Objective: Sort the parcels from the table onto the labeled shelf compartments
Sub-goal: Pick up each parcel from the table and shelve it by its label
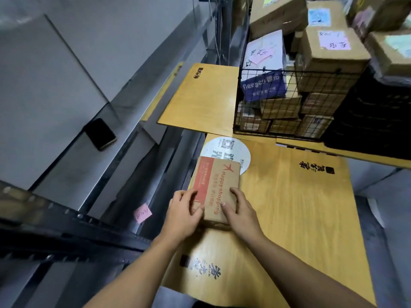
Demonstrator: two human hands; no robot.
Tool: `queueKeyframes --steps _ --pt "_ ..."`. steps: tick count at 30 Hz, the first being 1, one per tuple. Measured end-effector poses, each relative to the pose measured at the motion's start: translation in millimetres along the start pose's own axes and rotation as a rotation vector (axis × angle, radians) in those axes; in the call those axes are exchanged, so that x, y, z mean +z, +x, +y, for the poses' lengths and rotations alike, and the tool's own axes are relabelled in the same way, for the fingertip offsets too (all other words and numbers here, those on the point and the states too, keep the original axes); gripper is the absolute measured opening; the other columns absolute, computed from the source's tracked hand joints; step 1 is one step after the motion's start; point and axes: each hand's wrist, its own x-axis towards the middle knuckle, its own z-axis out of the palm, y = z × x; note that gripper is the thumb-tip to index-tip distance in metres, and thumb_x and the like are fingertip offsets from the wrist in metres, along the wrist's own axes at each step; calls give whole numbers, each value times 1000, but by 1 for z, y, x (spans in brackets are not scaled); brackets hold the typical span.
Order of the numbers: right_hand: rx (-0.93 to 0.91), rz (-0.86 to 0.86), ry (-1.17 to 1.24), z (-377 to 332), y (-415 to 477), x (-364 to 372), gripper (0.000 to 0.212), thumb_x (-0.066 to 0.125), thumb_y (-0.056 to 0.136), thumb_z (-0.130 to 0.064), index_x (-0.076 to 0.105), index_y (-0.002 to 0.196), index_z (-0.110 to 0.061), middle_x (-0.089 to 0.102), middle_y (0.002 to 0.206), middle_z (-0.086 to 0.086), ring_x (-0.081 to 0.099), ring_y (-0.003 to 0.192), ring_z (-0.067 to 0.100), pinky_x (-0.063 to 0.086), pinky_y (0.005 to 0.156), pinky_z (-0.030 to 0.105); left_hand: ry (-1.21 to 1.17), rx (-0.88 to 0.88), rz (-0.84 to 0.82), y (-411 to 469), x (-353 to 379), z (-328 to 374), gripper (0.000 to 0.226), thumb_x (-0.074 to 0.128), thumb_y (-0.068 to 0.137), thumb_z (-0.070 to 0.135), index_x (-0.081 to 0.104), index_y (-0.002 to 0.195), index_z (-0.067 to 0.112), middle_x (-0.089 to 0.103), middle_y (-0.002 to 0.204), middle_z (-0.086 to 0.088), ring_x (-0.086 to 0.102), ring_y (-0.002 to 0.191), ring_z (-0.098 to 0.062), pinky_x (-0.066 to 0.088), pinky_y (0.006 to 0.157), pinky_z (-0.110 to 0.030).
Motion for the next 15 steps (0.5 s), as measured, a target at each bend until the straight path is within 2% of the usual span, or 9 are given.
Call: queueKeyframes --steps 3,6,10,12,15 --pt "53 60 123 11 -7 -16 53 65 92 -47 41 139 -42 56 135 -1 59 117 17 51 99 37 -62 21 33 -18 17 21 53 62 84 42 53 134 26 43 124 7 47 116 -11 39 102 -28" --pt "51 126 167 23 -14 -39 53 68 91 -41 43 137 -41 58 133 -4 60 115 17 52 97 35 -178 29 106 -30 34 53 52 59 81 43 56 131 27 44 120 9 47 115 -11 38 101 -25" --pt "11 144 335 30 -24 -77 48 67 95 -31 44 135 -40 59 130 -12 63 111 10 52 90 28 -430 44 189 -38 43 90 44 58 87 41 58 129 26 52 116 13 58 106 -5 51 92 -28" --pt "-6 130 436 32 -29 -98 44 66 95 -31 45 130 -46 60 124 -19 66 107 6 57 90 34 -500 69 245 -41 43 99 41 57 89 39 59 128 27 55 116 10 59 103 -2 51 84 -20" --pt "-17 105 552 35 -39 -120 39 64 96 -30 46 125 -49 60 126 -15 69 106 10 60 89 41 -601 42 282 -41 45 106 33 59 94 32 58 126 28 55 122 8 57 103 4 44 78 -5"
